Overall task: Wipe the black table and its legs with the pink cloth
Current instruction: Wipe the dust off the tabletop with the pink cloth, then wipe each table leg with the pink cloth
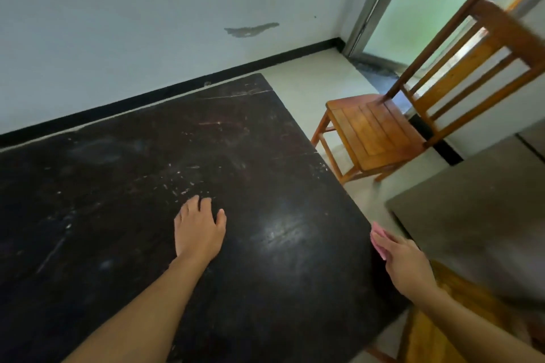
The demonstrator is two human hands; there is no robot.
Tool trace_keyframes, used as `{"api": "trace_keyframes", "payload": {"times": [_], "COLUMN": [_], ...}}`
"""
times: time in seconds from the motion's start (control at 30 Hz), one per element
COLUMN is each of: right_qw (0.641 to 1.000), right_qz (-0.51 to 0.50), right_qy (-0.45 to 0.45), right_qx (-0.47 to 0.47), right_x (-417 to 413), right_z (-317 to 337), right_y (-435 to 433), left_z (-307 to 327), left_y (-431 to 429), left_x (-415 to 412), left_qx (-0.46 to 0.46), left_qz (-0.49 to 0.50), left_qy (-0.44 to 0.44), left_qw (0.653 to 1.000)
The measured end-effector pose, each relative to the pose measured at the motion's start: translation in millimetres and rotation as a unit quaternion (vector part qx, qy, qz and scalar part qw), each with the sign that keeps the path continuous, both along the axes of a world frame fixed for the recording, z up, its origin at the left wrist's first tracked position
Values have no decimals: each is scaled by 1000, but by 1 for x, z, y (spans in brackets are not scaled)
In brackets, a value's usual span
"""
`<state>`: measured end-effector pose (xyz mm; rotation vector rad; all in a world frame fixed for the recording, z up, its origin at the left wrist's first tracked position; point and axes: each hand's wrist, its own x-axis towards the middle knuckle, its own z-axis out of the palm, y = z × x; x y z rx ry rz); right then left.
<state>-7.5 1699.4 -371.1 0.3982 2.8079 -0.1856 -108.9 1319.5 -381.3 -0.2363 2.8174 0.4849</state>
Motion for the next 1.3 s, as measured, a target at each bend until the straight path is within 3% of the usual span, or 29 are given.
{"api": "trace_keyframes", "payload": {"times": [0.13, 0.27, 0.4, 0.53, 0.73, 0.83, 0.93, 1.0, 1.07, 1.2, 1.3], "right_qw": [996, 987, 977, 949, 940, 908, 933, 924, 931, 936, 954], "right_qz": [-79, -138, -133, -166, -51, -58, -36, -93, -76, -48, -90], "right_qy": [-44, -53, -98, -78, -74, -76, -73, -96, -75, -48, 4], "right_qx": [-16, -60, -135, -257, -331, -409, -350, -359, -350, -346, -286], "right_x": [72, 139, 183, 221, 254, 263, 279, 291, 305, 333, 363], "right_z": [22, 20, 19, 25, 37, 31, 31, 39, 36, 12, 3], "right_y": [10, 19, -6, -48, -104, -130, -174, -215, -256, -336, -395], "left_z": [23, 41, 54, 64, 82, 90, 94, 90, 83, 60, 40], "left_y": [-7, -23, -40, -62, -124, -159, -190, -215, -244, -310, -368], "left_x": [73, 141, 214, 297, 398, 427, 447, 460, 470, 481, 484], "left_qx": [7, 19, 16, 17, 9, 23, 40, 40, 50, 44, 25], "left_qz": [-55, -37, 2, 19, 68, 90, 110, 117, 115, 47, -43], "left_qy": [-34, -35, -23, -26, -56, -62, -60, -58, -55, -68, -97], "left_qw": [998, 999, 1000, 999, 996, 994, 991, 991, 991, 996, 994]}}
